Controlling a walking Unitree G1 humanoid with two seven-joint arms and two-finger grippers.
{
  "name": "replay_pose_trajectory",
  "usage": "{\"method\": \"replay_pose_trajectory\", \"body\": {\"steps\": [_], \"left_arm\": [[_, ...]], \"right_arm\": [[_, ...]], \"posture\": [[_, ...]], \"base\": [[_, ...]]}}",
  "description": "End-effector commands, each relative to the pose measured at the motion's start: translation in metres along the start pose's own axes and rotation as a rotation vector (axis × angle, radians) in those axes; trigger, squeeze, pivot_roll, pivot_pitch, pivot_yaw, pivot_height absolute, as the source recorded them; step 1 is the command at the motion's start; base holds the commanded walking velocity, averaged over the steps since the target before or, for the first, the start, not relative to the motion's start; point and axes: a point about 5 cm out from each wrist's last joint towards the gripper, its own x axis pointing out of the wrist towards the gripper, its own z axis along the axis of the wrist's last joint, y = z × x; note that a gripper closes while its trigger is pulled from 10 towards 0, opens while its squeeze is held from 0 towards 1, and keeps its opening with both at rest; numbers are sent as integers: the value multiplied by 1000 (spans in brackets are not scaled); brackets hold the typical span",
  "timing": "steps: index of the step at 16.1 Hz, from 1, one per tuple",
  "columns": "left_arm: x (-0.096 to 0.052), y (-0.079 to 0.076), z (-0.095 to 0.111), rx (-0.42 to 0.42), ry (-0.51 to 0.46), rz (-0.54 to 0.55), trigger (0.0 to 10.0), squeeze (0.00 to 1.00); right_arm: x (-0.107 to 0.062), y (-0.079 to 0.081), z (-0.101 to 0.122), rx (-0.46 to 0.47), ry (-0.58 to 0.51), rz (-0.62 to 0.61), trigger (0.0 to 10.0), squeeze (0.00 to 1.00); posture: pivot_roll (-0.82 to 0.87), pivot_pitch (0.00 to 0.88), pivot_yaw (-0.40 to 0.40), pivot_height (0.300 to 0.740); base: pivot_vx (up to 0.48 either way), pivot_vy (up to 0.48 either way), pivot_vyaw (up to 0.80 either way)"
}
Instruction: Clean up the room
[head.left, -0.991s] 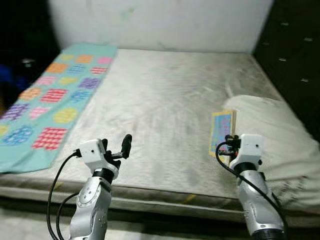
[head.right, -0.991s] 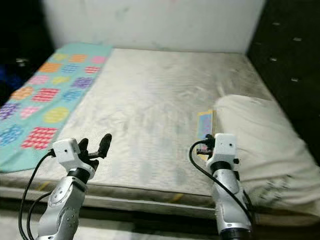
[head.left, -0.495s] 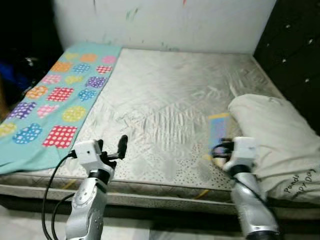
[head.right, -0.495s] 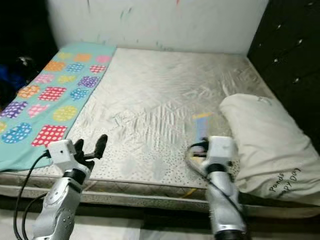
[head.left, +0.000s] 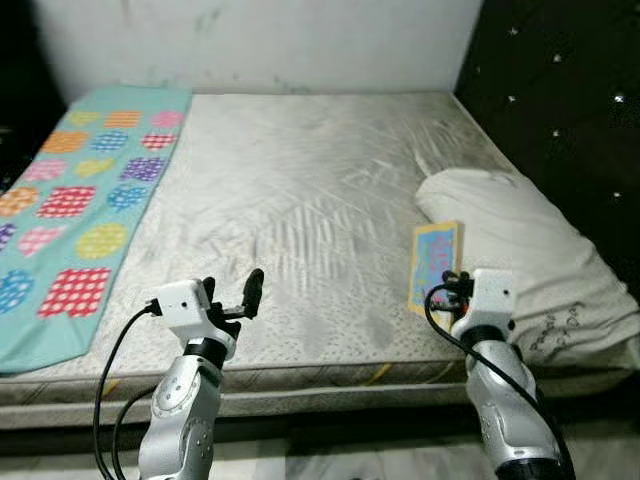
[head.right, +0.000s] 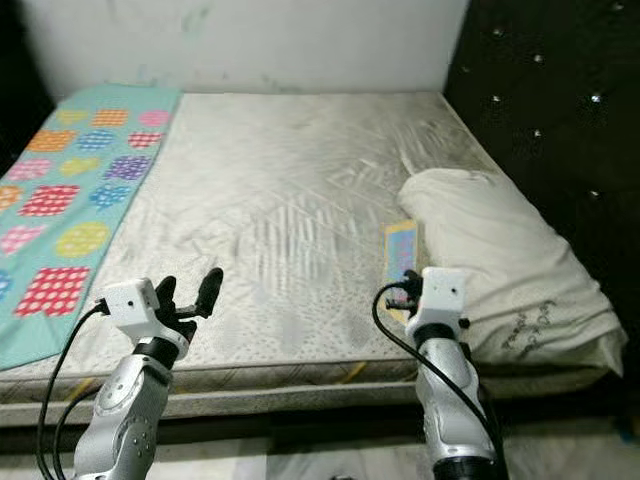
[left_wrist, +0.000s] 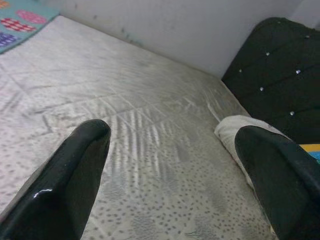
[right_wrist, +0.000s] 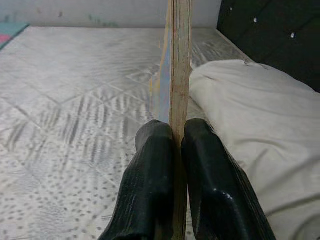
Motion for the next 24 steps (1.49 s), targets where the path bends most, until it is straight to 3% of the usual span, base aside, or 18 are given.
{"method": "replay_pose_trajectory", "body": {"steps": [1,15,24], "left_arm": [[0,-2,3,6,-14,-18,10000,0],[1,-5,1,2,-10,-33,10000,0],[1,-3,-2,0,7,-7,10000,0]], "right_arm": [[3,3,11,1,-51,14,10000,0],[4,2,11,1,-55,10,10000,0],[3,2,10,-1,-53,5,10000,0]], "posture": [[-132,0,-7,740],[-134,0,-6,740],[-133,0,-6,740]], "base": [[0,0,0],[352,0,0],[0,0,0]]}}
